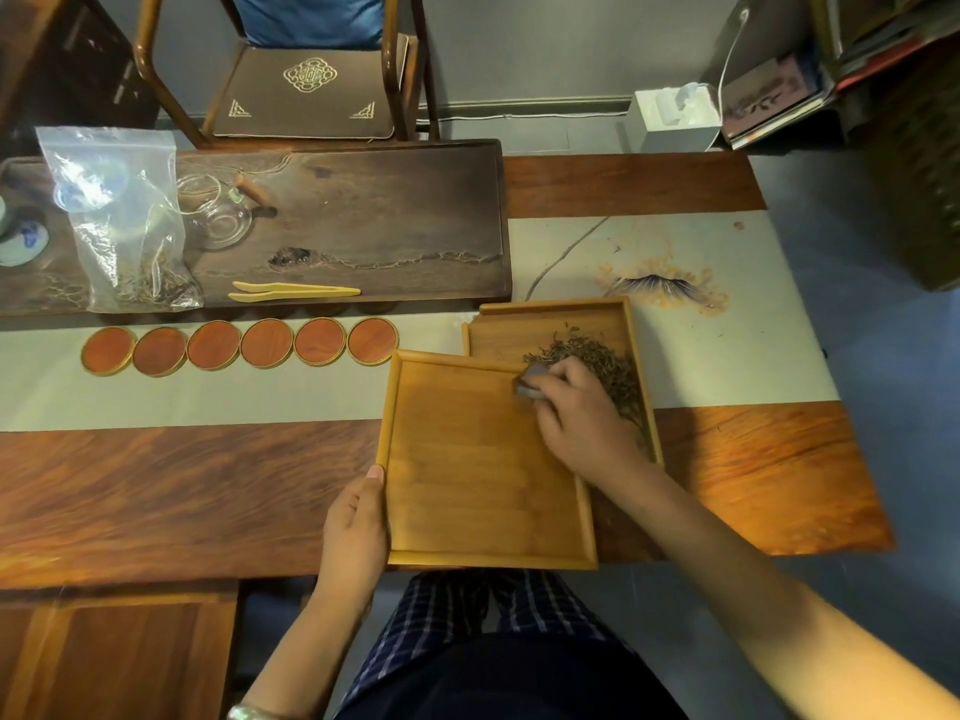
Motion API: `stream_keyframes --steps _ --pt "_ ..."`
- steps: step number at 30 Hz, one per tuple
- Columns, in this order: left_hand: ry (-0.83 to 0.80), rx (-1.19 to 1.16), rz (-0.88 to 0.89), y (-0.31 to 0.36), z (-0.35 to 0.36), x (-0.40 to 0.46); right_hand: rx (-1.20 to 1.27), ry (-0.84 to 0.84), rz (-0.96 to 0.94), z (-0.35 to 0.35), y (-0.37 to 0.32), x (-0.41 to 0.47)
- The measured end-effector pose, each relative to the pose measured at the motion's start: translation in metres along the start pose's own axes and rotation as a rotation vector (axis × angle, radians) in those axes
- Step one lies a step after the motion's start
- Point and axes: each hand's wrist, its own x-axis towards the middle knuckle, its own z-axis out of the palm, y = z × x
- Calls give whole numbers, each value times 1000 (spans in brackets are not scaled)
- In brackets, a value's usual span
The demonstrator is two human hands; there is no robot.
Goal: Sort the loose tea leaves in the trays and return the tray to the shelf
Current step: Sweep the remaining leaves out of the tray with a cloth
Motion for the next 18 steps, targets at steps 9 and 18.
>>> stream_keyframes --steps 9,18 --pt "-18 16 -11 4 -1 1 -27 -118 -131 21 -15 -2" --pt "14 3 -22 -3 -6 -5 -174 -69 83 -13 32 11"
